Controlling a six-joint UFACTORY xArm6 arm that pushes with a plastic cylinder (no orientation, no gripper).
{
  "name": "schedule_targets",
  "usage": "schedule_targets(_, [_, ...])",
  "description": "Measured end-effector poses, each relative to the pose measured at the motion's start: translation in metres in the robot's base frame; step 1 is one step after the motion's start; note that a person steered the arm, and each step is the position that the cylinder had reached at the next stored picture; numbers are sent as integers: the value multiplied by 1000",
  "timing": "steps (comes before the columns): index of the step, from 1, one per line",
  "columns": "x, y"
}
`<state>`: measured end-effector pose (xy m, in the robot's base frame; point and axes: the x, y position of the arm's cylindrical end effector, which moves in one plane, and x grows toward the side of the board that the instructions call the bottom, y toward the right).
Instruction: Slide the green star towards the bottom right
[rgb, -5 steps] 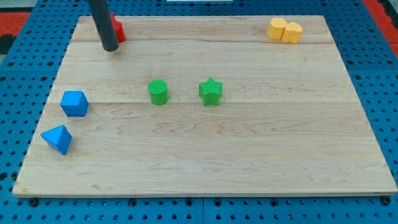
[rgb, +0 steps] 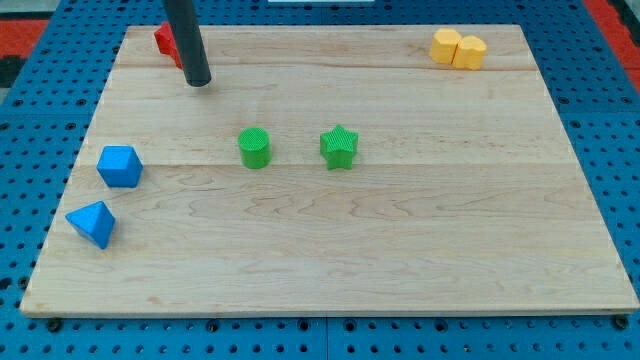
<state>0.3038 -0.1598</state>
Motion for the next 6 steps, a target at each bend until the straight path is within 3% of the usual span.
schedule_targets(2, [20,39])
schedule_targets(4, [78,60])
schedule_targets(5, [44,128])
schedule_targets(6, [42,201])
